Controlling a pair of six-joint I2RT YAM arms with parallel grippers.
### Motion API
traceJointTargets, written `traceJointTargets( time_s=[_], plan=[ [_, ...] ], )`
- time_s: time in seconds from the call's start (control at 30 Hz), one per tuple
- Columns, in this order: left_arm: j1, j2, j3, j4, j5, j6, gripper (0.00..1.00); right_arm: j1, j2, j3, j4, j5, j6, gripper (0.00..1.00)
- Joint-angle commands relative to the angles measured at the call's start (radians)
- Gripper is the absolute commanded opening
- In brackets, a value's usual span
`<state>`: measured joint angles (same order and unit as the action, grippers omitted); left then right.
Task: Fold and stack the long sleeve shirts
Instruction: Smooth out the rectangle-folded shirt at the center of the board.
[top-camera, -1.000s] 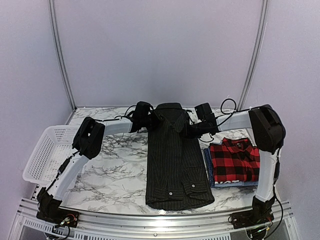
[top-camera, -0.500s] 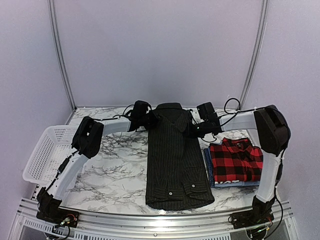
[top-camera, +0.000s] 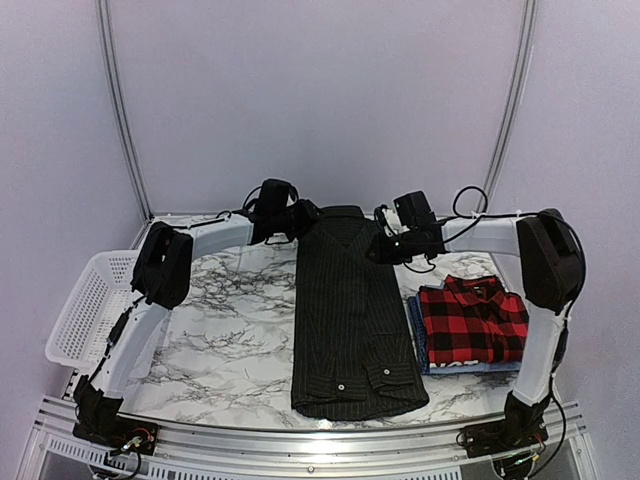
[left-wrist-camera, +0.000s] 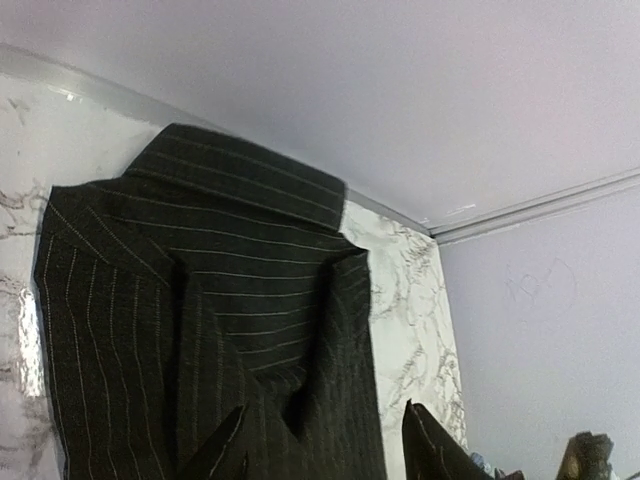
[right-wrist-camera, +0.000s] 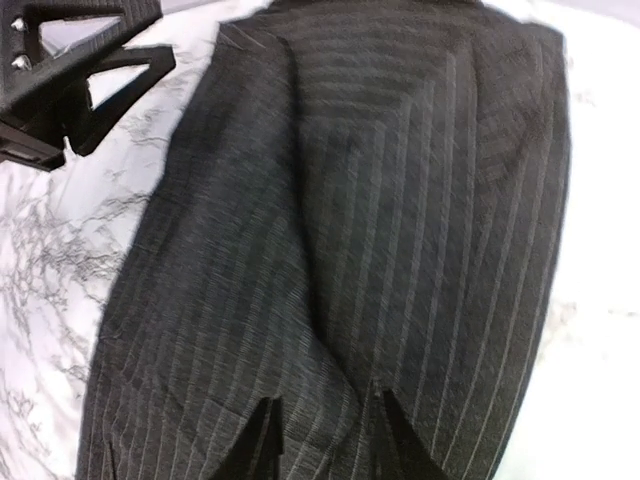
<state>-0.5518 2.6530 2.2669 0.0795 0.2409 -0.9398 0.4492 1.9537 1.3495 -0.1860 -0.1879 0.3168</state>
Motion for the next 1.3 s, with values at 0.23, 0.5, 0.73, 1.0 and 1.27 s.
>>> traceJointTargets(
  time_s=[0.23,0.5,0.73,1.0,1.27],
  plan=[
    [0.016,-0.356,-0.34,-0.116,0.068,0.146,0.5,0.042,0.188,0.276,0.01,-0.148,-0.073,0.16],
    [0.021,-0.461,-0.559,-0.195,0.12,0.214,0.5,0.047,0.281,0.35,-0.019,-0.131,-0.077,0.18],
    [0.02,-0.508,-0.702,-0.215,0.156,0.233,0.51,0.045,0.338,0.375,-0.054,-0.047,-0.082,0.22],
    [-0.002,-0.499,-0.757,-0.227,0.178,0.255,0.51,0.043,0.403,0.416,-0.075,-0.027,-0.093,0.3],
    [-0.025,-0.462,-0.713,-0.294,0.083,0.283,0.51,0.049,0.412,0.406,-0.083,0.006,-0.107,0.37]
  ],
)
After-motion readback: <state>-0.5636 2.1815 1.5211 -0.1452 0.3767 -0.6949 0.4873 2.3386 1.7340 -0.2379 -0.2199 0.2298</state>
